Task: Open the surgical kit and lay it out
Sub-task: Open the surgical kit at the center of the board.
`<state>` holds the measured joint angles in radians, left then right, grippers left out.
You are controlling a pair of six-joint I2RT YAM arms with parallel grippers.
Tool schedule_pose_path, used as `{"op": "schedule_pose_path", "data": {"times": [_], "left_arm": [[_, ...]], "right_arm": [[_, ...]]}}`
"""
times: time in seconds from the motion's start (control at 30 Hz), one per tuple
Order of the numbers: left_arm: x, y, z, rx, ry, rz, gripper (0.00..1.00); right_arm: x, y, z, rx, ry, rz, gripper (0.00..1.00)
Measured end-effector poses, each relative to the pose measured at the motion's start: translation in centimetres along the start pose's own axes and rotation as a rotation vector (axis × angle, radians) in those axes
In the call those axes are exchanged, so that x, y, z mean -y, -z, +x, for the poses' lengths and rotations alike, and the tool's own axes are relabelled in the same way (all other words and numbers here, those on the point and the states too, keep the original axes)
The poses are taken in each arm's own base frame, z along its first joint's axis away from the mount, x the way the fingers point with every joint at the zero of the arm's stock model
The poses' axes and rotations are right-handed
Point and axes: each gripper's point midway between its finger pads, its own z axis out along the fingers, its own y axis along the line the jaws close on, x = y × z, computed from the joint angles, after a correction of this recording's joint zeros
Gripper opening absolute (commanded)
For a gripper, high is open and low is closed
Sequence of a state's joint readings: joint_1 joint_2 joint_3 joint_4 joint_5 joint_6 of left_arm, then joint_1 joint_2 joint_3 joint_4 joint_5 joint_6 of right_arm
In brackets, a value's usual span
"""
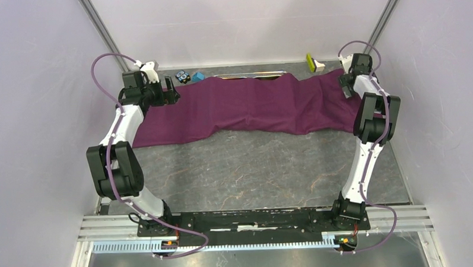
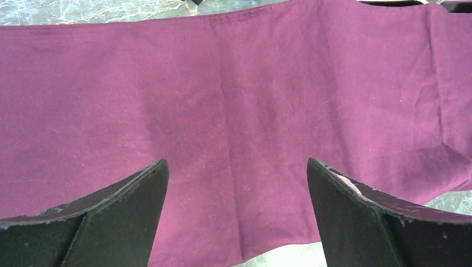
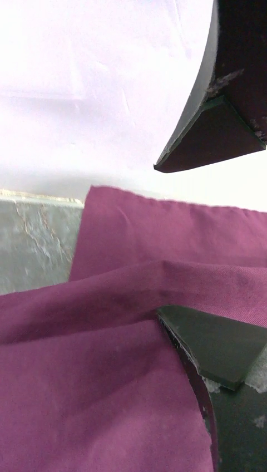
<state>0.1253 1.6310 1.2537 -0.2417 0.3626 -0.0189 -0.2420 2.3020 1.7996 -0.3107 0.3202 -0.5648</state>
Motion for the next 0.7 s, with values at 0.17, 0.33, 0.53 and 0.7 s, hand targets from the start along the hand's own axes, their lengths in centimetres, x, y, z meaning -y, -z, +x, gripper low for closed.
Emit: {"op": "schedule_pose_path", "data": {"times": [0.17, 0.33, 0.53, 0.7], "left_arm": [[0.0, -0.1, 0.2, -0.009, -0.003, -0.017, 1.00], [-0.5, -0.6, 0.0, -0.012, -0.005, -0.044, 1.00], [-1.7, -1.8, 0.0, -0.026, -0.001, -0.088, 1.00], [-2.2, -3.8, -1.3, -0.014, 0.013, -0.078, 1.00]], "right_arm": [[1.9, -0.7, -0.6, -0.014, 0.039, 0.079, 0.98], [3.5, -0.6, -0.8, -0.022, 0.072, 0.149, 0.98], [2.9, 1.0, -1.4, 0.053, 0.041, 0.066, 0.98], [3.2, 5.1, -5.4, 0.237, -0.075, -0.046, 0.97]]}}
